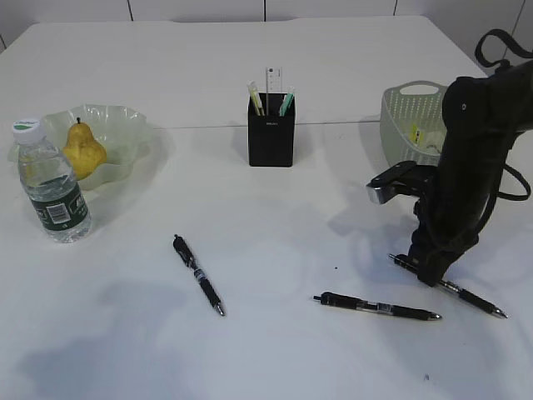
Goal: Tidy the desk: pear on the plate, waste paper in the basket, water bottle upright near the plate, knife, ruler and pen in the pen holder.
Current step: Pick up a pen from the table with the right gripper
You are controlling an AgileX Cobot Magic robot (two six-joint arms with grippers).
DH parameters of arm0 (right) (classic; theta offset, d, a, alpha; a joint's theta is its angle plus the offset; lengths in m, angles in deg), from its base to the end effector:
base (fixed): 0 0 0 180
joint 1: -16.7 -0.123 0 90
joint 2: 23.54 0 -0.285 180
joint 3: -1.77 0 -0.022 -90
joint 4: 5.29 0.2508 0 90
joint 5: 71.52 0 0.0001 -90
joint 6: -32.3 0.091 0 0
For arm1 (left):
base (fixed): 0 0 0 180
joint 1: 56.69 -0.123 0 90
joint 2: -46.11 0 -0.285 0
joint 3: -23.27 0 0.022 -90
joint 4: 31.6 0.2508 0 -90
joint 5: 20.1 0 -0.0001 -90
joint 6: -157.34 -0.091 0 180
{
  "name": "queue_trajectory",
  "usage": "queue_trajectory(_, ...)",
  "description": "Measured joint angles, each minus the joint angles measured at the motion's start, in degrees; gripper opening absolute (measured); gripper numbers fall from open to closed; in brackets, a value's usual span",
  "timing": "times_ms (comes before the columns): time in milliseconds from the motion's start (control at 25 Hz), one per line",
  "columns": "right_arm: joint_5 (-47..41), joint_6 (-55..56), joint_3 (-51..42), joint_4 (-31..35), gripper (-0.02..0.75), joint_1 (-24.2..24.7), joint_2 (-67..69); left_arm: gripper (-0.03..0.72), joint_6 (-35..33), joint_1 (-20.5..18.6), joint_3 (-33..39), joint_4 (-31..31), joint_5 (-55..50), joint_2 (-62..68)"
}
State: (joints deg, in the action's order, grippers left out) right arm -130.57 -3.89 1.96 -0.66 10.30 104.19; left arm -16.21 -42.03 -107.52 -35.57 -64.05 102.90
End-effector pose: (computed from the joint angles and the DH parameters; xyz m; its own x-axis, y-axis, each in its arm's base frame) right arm 0.3732 0.0482 0.1229 -0.7629 -0.6441 0.0559 -0.6353 0.7629 0.1202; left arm 0.1310 -0.0388 0.2348 -0.8705 0.0607 -0.4885 0.1371 0.9830 -0.1222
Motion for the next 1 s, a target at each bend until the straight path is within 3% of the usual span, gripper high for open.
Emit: queue_trajectory(1000,-0.2,2.4,0.0,-0.1,0.136,0.0,0.0,0.239,0.0,0.0,0.0,0.1,0.0,0.0)
